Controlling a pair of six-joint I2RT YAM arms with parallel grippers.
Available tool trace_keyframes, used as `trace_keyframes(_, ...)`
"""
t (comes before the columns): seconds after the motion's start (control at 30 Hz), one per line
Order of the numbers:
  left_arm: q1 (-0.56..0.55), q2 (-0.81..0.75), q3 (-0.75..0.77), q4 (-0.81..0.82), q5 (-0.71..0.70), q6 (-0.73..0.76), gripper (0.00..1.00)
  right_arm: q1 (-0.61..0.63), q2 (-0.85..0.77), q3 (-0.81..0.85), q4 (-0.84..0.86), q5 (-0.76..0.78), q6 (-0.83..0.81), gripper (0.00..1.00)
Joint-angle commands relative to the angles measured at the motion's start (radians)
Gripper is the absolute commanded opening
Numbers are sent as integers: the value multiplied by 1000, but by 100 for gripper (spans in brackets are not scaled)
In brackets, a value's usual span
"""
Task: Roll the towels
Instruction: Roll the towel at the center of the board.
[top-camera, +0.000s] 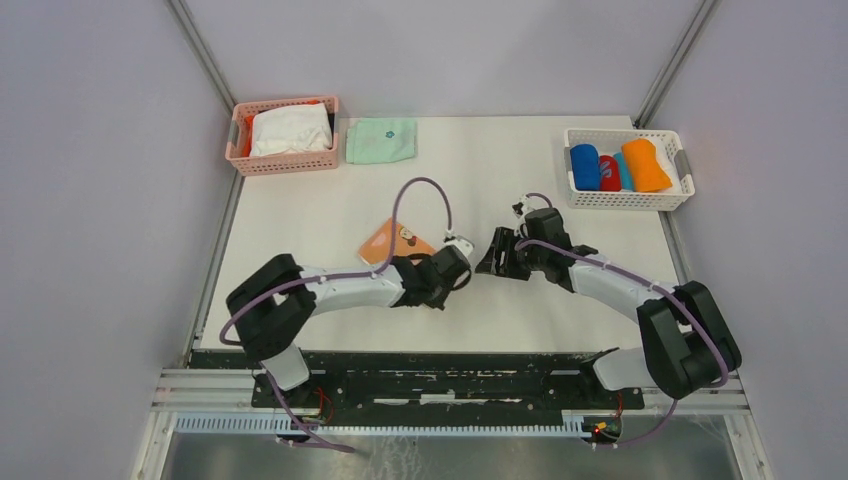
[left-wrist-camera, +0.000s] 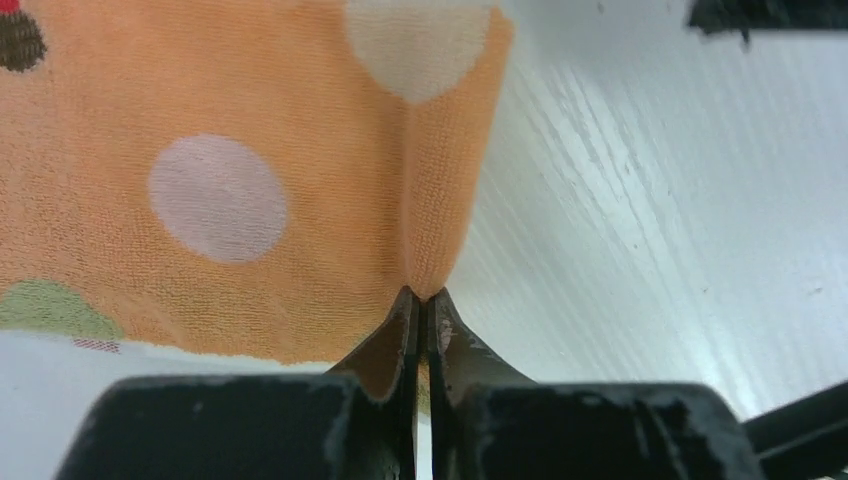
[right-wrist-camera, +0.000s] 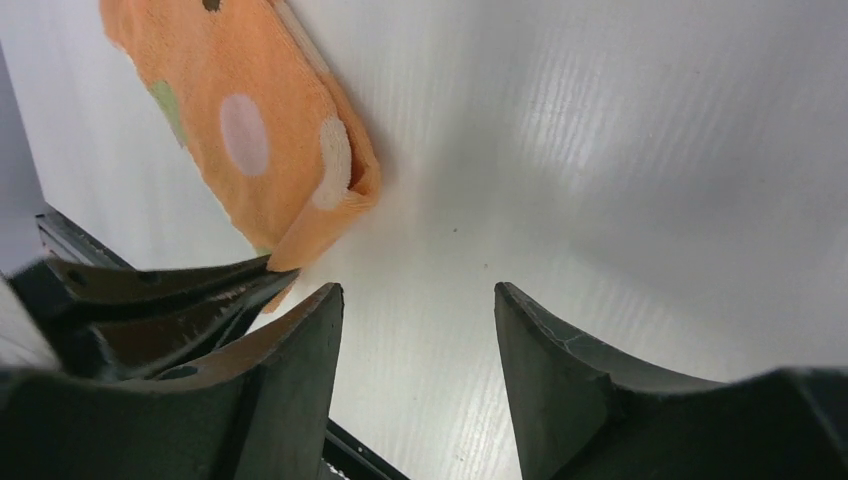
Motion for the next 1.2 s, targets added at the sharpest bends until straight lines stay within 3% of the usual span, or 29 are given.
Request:
trace_keyframes(0.0, 170, -127, -86, 186, 373, -123, 4, 7, 32, -7, 125, -64, 60, 65)
trace_keyframes(0.23, 370, -109, -199, 351, 711, -257, 3, 39, 88, -14, 227, -102, 132, 64)
trace_keyframes(0.43, 464, -50, -261, 448, 837, -355, 3, 100, 186, 21, 319, -96, 195, 64)
trace_keyframes(0.8, 543, 51, -236, 414, 914, -413, 3, 136, 406, 51, 596, -106, 339, 60)
trace_keyframes(1.17, 560, 88, -181, 349, 912, -417, 3, 136, 505, 6, 623, 59, 437, 49)
